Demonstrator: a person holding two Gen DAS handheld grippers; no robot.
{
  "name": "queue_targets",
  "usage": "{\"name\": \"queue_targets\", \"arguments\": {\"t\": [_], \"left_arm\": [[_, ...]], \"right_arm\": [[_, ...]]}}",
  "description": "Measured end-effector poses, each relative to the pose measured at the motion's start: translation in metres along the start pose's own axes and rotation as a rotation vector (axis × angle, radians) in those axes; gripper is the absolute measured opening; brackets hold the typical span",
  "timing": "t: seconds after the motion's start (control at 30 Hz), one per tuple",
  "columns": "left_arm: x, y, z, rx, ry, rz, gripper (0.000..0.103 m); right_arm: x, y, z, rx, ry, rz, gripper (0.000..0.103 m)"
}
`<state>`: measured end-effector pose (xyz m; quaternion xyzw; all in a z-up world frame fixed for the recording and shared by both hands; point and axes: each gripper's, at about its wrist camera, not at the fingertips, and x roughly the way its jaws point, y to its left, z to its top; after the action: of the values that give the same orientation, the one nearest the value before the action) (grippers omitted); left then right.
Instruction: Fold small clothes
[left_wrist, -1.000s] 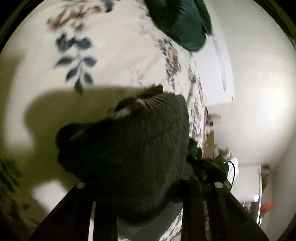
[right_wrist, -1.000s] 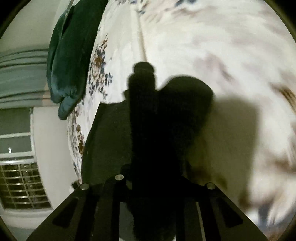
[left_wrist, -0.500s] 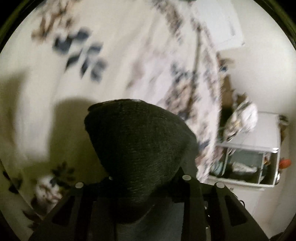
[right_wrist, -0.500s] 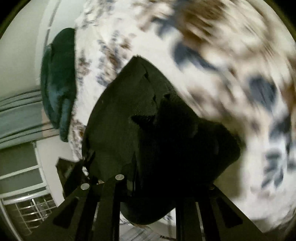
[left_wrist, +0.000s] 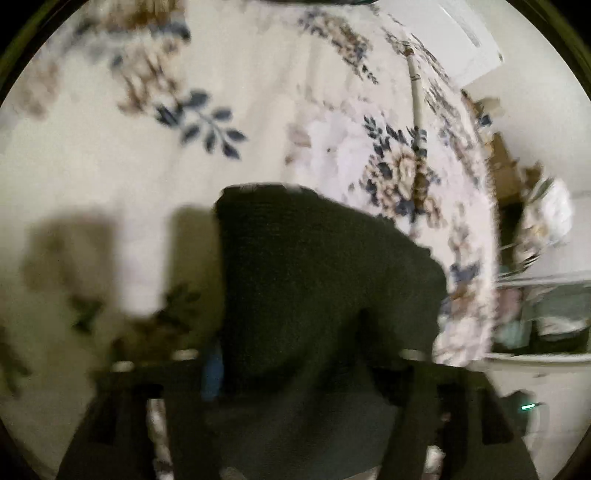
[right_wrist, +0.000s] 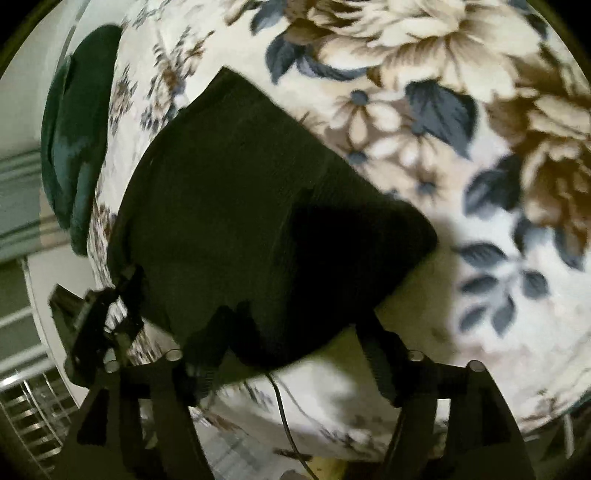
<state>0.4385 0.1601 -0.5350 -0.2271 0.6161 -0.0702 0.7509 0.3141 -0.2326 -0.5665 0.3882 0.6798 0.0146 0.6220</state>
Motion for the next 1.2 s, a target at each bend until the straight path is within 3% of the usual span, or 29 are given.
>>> {"name": "queue_targets", "arguments": {"t": [0.03,0.1,0.23,0.43,0.57,0.7,0.77,0.97,1.2], "left_arm": [[-0.004,-0.001,-0.002,0.016,-0.015,0.039,0.091],[-0.019,0.001,-0.018,0.027,-0.037,0.112,0.091],[-0.033,0.003,-0.050,-0.028,-0.014,0.124,0.091],[-0.025,-0.027,-0.080,0.009,0.003,0.203,0.092],[0.009,-0.044,-0.072,0.076,-0.061,0.316,0.092],[0.060,-0.041,-0.061,0.070,-0.015,0.370,0.095],[0.065,-0.035,-0.058,0.050,-0.032,0.365,0.103],[0.065,-0.025,-0.057,0.042,-0.054,0.332,0.103],[0.069,-0.026,-0.058,0.027,-0.058,0.337,0.103]], "right_arm": [[-0.007,-0.001,-0.006,-0.012,0.006,-0.003,0.076],[-0.015,-0.001,-0.014,-0.018,0.015,-0.013,0.079],[-0.039,-0.002,-0.034,-0.032,0.044,-0.008,0.079],[-0.077,0.011,-0.038,-0.123,0.025,-0.091,0.081],[-0.084,0.042,-0.001,-0.299,-0.101,-0.265,0.083],[-0.069,0.066,0.053,-0.398,-0.175,-0.313,0.083],[-0.054,0.078,0.080,-0.432,-0.170,-0.322,0.083],[-0.018,0.100,0.126,-0.511,-0.140,-0.341,0.083],[0.026,0.100,0.154,-0.491,-0.090,-0.331,0.082]]}}
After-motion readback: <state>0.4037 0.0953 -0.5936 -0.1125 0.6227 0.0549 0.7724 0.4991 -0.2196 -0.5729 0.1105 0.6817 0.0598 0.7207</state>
